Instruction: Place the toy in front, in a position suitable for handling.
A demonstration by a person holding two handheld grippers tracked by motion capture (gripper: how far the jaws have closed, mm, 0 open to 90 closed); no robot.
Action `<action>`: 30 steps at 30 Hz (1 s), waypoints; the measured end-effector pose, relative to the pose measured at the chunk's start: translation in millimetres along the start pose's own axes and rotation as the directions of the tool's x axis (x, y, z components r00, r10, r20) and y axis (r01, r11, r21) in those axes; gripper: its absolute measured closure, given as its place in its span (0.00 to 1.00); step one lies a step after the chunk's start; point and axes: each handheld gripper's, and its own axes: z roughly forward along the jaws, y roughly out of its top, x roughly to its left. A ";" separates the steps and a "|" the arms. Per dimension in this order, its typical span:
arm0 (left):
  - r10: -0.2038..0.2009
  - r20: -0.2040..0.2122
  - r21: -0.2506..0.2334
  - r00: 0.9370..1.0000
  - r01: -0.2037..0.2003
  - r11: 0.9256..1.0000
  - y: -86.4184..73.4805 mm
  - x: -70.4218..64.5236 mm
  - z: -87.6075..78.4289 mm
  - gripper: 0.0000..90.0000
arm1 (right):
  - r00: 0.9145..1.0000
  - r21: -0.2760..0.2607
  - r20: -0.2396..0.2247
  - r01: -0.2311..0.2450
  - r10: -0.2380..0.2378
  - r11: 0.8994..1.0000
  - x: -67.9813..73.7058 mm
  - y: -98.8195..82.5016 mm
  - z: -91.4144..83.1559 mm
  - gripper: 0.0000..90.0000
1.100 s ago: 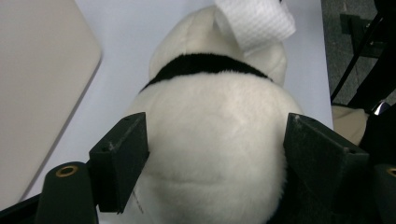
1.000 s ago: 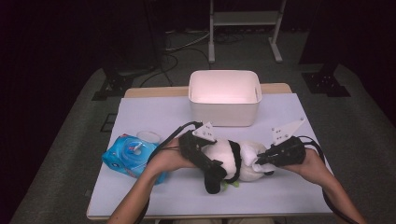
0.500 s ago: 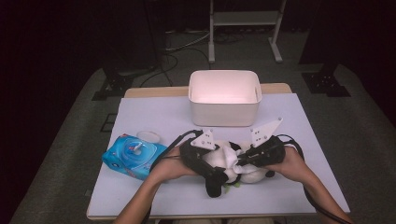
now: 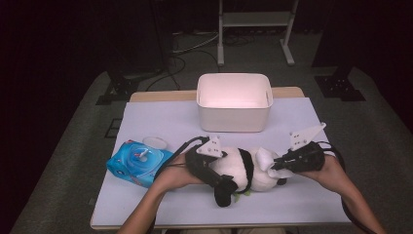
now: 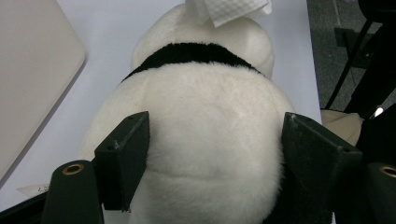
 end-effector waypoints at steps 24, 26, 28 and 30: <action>-0.003 -0.017 0.007 1.000 0.003 1.000 -4.6 -1.1 -6.4 0.26 | 0.998 0.026 -0.042 0.039 -0.038 0.999 3.0 18.7 21.8 0.94; 0.006 -0.020 0.008 1.000 -0.006 1.000 -5.8 -2.8 -1.6 0.28 | 0.998 0.042 -0.043 0.038 -0.036 0.998 5.1 18.3 21.2 0.94; 0.014 -0.021 0.006 1.000 -0.013 1.000 -6.0 -4.3 2.5 0.30 | 0.998 0.058 -0.042 0.038 -0.036 0.998 7.5 16.1 19.4 0.94; 0.027 -0.025 0.004 0.999 -0.027 1.000 -4.5 -6.1 6.5 0.30 | 0.999 0.060 -0.034 0.034 -0.032 0.998 9.9 10.8 18.7 0.94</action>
